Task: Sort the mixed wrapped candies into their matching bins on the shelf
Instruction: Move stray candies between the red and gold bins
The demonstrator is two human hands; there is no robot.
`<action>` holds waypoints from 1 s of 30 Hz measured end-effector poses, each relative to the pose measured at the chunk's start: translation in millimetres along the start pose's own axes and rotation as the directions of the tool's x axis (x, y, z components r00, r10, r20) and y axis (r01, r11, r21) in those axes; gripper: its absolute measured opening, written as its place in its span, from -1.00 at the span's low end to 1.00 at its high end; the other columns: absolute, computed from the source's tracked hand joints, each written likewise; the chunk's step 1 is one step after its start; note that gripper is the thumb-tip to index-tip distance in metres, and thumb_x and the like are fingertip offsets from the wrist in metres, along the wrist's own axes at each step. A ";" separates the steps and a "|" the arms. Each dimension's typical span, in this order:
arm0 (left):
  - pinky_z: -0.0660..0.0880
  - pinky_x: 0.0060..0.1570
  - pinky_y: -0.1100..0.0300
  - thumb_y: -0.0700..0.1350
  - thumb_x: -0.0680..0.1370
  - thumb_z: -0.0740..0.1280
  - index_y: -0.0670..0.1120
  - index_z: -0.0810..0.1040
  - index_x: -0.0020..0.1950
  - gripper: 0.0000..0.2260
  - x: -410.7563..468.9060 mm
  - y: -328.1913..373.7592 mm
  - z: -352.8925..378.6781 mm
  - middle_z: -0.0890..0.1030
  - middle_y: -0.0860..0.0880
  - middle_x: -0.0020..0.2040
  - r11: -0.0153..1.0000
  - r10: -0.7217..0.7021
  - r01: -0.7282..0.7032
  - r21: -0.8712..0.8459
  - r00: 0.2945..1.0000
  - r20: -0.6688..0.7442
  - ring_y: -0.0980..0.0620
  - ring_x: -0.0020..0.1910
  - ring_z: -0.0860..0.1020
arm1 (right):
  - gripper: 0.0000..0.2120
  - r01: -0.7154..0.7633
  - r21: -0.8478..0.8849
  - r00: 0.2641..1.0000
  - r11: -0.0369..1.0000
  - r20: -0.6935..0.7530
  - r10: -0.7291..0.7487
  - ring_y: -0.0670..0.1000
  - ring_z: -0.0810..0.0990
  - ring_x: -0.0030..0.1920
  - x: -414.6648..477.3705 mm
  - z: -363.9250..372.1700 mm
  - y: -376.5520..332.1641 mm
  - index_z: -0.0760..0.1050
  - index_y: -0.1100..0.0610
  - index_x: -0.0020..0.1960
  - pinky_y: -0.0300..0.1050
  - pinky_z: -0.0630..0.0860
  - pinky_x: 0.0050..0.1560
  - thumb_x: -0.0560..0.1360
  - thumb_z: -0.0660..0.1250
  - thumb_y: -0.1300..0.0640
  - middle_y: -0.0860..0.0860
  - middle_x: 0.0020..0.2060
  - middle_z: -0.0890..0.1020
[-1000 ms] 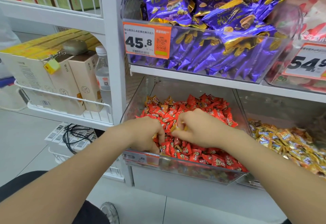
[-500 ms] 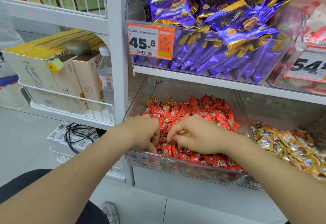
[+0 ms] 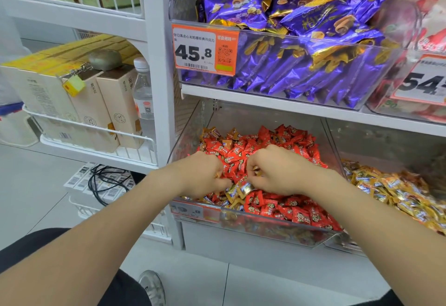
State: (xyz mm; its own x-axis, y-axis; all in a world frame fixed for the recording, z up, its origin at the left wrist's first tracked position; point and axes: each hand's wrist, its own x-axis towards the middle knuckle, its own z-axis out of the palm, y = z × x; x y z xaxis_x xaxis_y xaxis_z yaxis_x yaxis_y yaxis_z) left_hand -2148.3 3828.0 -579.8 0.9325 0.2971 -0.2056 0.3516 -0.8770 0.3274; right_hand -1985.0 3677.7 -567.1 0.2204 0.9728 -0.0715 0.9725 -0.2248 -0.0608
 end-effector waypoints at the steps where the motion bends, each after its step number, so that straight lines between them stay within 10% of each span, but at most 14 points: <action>1: 0.46 -0.24 0.04 0.16 0.60 0.41 -0.15 0.52 -0.14 -0.62 0.5 -1.1 0.9 0.61 -0.11 -0.21 1.000 0.004 -0.004 0.001 0.999 0.038 -0.13 -0.17 0.57 | -0.88 -0.019 0.018 1.000 1.000 -0.018 0.019 0.02 0.63 -0.15 -1.0 1.4 4.4 0.60 -0.03 -0.16 0.06 0.65 -0.11 0.50 0.33 -0.01 -0.12 -0.28 0.64; 7: 0.43 -0.10 0.16 0.01 0.56 0.52 0.08 0.63 0.09 -0.85 6.6 -2.6 5.5 0.58 0.20 -0.04 0.988 0.125 -0.108 -0.107 0.978 0.169 0.15 -0.06 0.53 | -0.92 -0.051 0.237 0.996 0.970 -0.065 0.068 -0.09 0.58 -0.16 -5.8 -6.2 12.7 0.52 -0.04 -0.15 0.01 0.57 0.02 0.50 0.36 0.00 -0.12 -0.25 0.67; 17: 0.56 0.01 0.11 0.06 0.46 0.58 0.05 0.77 -0.10 -0.88 15.9 2.5 14.2 0.65 0.25 -0.20 0.985 0.166 -0.173 0.022 0.970 0.177 0.27 -0.16 0.52 | -0.86 -0.061 0.531 0.985 0.845 -0.107 0.138 0.10 0.68 -0.30 -18.4 -17.1 9.0 0.50 -0.16 -0.13 0.13 0.61 -0.21 0.36 0.43 -0.02 0.00 -0.23 0.74; 22: 0.58 0.08 0.08 0.03 0.51 0.54 0.03 0.78 -0.07 -0.91 13.8 4.9 7.7 0.67 0.24 -0.14 0.985 0.149 -0.167 0.051 0.955 0.256 0.24 -0.10 0.54 | -0.78 -0.051 0.422 0.994 0.905 -0.064 0.086 -0.21 0.65 -0.26 -23.6 -16.0 -0.1 0.67 -0.11 -0.02 -0.16 0.53 -0.08 0.50 0.33 0.15 -0.24 -0.34 0.68; 30: 0.36 -0.26 0.08 0.06 0.63 0.25 -0.09 0.45 -0.11 -0.75 7.6 -0.3 -14.8 0.56 -0.04 -0.17 0.998 -0.041 0.038 -0.057 0.998 -0.057 -0.01 -0.19 0.51 | -0.65 0.085 0.178 0.996 0.980 0.013 -0.088 -0.11 0.66 0.10 -16.5 -3.7 -14.3 0.66 -0.28 0.16 0.04 0.60 0.16 0.47 0.35 -0.40 -0.27 0.04 0.72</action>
State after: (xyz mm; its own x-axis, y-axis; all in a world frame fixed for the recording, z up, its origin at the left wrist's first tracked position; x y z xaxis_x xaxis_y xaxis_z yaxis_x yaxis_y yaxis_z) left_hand -2140.0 3836.0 -567.8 0.9204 0.3540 -0.1658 0.3908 -0.8423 0.3713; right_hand -2002.2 3665.1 -561.3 0.1327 0.9880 -0.0789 0.9586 -0.1481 -0.2431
